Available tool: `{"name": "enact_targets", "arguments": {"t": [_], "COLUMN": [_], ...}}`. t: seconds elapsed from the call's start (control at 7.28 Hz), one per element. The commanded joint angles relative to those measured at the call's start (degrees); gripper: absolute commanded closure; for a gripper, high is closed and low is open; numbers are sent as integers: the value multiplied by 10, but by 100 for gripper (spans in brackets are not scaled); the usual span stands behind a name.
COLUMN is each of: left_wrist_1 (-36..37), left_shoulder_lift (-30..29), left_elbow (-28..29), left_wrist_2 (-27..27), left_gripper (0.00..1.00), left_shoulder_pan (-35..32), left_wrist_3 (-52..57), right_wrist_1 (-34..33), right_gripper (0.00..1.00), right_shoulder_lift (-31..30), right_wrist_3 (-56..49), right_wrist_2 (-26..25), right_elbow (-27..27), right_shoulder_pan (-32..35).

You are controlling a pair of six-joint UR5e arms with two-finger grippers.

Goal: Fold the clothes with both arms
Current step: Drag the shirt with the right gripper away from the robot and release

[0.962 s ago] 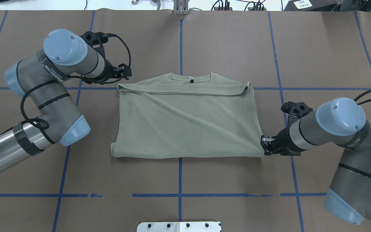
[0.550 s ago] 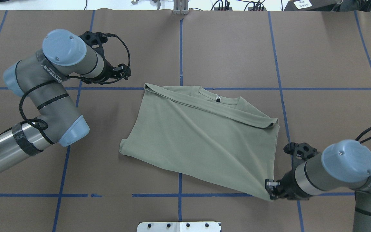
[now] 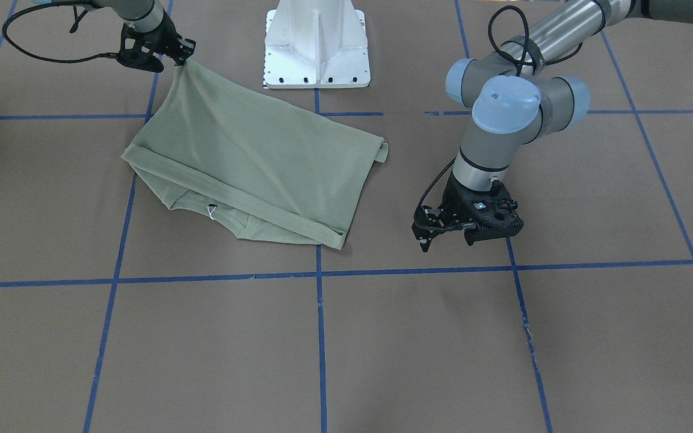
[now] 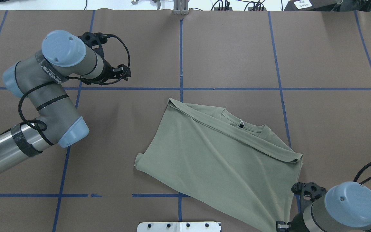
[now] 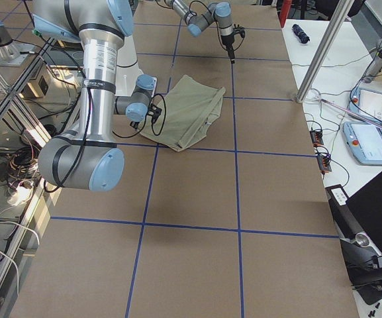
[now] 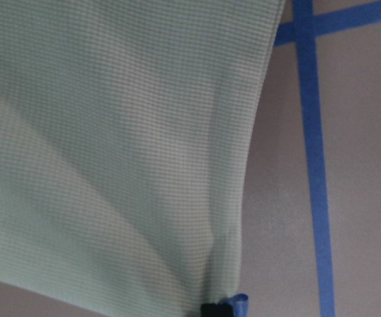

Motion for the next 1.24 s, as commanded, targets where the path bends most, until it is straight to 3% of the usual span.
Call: {"name": "enact_targets", "arguments": {"t": [0.0,0.41,0.82,1.1], "left_wrist_1": [-1,0,3,2], "left_shoulder_lift": [-1,3,58,65], "left_elbow": [-2,-9,-99,-105], "left_wrist_2": [-2,-3,-24,-26], "left_gripper": [2,1,1,1], "left_shoulder_pan": [2,8,41,45], "left_wrist_3": [0,1,-18,-25], "right_wrist_1": [0,2,2,2], "right_gripper": [0,0,0,0], "right_shoulder_lift": [-8,-1,66,73], "right_wrist_3": [14,7,-48,-48], "right_wrist_2": [-5,-4,-4,-4], "right_elbow": [23,46,39,34], "right_shoulder_pan": [5,112,232,242]}}
